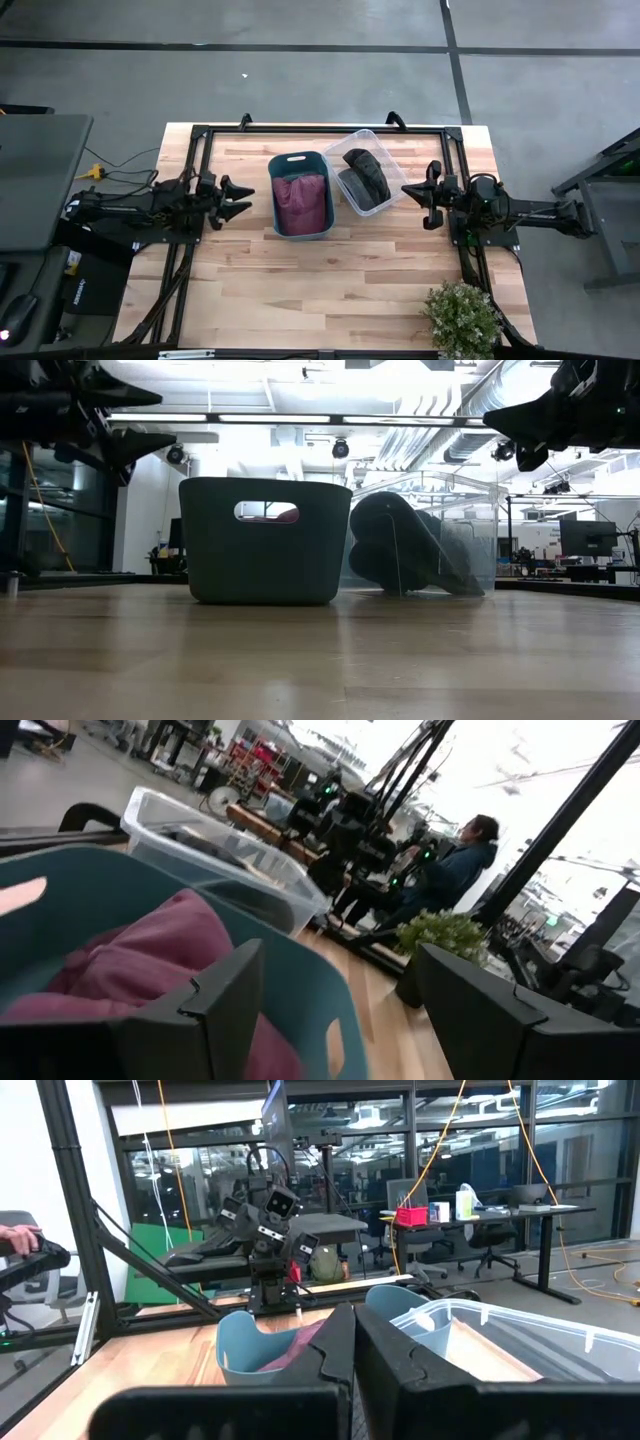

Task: Pick & Place hat
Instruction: Return to Home Position

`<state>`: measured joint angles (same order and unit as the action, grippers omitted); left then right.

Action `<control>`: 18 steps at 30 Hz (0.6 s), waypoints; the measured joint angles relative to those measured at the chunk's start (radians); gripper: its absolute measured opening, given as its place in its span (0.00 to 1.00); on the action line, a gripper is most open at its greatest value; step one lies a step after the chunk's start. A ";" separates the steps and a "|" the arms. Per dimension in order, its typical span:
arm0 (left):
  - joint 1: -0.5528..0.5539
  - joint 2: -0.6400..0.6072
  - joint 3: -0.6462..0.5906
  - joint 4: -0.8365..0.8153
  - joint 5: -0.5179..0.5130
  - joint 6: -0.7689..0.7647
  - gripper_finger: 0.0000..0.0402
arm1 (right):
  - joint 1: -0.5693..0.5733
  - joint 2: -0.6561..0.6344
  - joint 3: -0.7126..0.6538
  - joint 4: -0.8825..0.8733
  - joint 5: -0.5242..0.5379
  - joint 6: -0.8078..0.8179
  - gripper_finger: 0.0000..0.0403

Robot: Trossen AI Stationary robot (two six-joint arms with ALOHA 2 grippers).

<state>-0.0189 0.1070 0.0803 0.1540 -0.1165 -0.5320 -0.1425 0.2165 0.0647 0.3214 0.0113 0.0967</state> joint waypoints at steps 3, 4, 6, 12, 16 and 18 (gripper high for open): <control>0.000 0.000 0.000 -0.023 0.000 0.000 0.61 | 0.000 0.000 0.000 0.000 0.000 0.000 0.00; 0.000 0.000 0.000 -0.034 0.000 0.000 0.61 | 0.000 0.000 0.000 0.000 0.000 0.000 0.00; 0.000 0.000 0.000 -0.047 0.000 0.000 0.61 | 0.000 0.000 0.000 0.000 0.000 0.000 0.00; 0.000 -0.001 0.000 -0.071 0.000 0.000 0.61 | 0.000 0.000 0.001 0.000 0.000 0.000 0.00; 0.000 -0.001 0.000 -0.083 0.000 0.000 0.61 | 0.000 0.000 0.001 0.000 0.000 0.000 0.00; -0.001 -0.001 0.000 -0.084 0.000 0.000 0.61 | 0.000 0.000 0.001 0.000 0.000 0.000 0.00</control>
<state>-0.0196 0.1062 0.0803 0.0704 -0.1165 -0.5320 -0.1425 0.2165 0.0654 0.3212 0.0116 0.0967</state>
